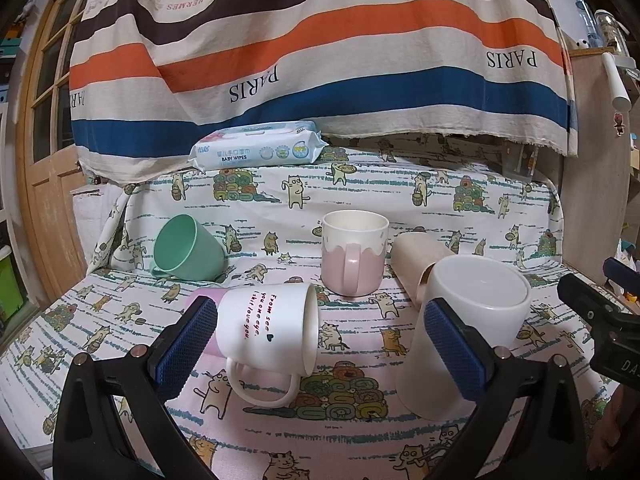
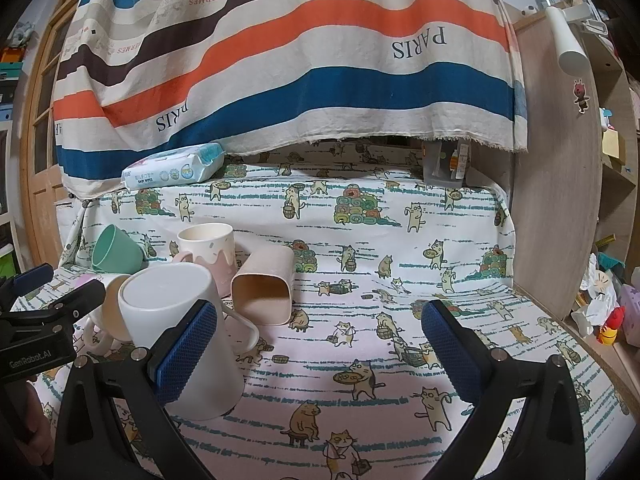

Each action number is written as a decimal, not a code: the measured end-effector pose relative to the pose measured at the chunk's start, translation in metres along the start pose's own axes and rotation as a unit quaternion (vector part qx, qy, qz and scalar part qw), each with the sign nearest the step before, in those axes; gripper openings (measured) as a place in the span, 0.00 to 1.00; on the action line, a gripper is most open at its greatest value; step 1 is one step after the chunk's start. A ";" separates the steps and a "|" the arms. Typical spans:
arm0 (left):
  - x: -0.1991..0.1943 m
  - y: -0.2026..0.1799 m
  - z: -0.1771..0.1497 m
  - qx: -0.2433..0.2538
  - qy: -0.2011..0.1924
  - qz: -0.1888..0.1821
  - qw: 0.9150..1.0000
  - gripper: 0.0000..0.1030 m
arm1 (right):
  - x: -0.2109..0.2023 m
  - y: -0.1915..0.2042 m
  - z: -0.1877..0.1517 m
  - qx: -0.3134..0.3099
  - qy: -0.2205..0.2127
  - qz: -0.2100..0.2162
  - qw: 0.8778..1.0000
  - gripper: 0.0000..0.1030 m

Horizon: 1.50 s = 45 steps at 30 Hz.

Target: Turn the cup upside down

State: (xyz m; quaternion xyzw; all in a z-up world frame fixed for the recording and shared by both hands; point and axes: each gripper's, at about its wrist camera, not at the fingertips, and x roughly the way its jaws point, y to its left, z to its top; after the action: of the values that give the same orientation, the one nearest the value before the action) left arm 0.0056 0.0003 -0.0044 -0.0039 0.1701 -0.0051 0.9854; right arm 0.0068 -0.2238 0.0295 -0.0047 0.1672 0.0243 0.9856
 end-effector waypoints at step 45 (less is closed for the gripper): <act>-0.010 0.014 -0.001 -0.035 -0.028 0.020 0.999 1.00 | -0.011 0.019 0.071 -0.014 0.039 0.143 0.989 1.00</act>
State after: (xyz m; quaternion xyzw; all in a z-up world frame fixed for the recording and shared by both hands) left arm -0.0040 0.0149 -0.0018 -0.0351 0.1430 0.0208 0.9889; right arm 0.0188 -0.2044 0.1006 0.0040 0.2037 0.1669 0.9647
